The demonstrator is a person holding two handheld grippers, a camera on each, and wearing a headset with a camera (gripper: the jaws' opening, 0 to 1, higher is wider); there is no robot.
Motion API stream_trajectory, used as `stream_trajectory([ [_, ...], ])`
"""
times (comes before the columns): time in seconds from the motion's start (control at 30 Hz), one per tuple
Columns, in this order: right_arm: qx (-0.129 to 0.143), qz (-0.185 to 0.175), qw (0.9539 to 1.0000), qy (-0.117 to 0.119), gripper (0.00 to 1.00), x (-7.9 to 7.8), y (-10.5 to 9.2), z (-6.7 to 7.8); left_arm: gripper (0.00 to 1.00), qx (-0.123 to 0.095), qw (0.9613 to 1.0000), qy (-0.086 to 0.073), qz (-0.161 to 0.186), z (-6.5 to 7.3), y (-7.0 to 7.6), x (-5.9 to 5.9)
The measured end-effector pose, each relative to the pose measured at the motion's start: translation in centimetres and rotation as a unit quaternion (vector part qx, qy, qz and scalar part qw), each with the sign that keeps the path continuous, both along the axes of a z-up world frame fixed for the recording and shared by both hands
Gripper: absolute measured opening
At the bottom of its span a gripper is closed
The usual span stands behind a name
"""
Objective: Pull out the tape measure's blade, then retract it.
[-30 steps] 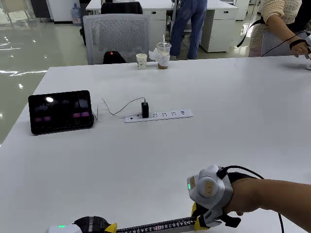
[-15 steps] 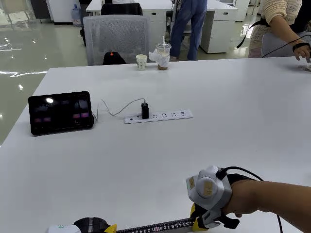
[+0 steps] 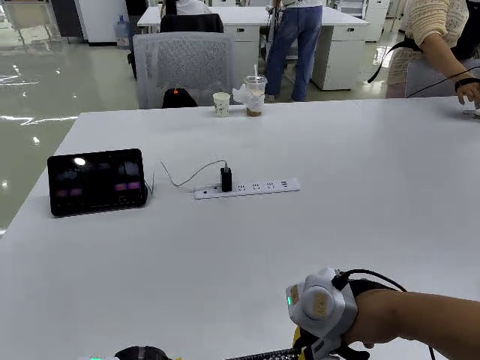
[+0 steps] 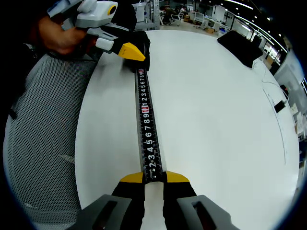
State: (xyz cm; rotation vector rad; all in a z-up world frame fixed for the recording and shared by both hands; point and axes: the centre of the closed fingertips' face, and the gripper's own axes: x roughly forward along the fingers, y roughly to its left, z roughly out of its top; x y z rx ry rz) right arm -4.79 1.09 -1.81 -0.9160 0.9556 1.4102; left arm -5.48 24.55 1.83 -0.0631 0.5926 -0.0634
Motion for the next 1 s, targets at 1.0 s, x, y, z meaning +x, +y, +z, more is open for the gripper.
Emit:
stream_trajectory([
  [1.0,0.007,-0.008,0.9999,0.007,0.1,-0.13,0.91,0.03,0.61,-0.003,1.0,0.002,-0.004,-0.1,0.01,0.08],
])
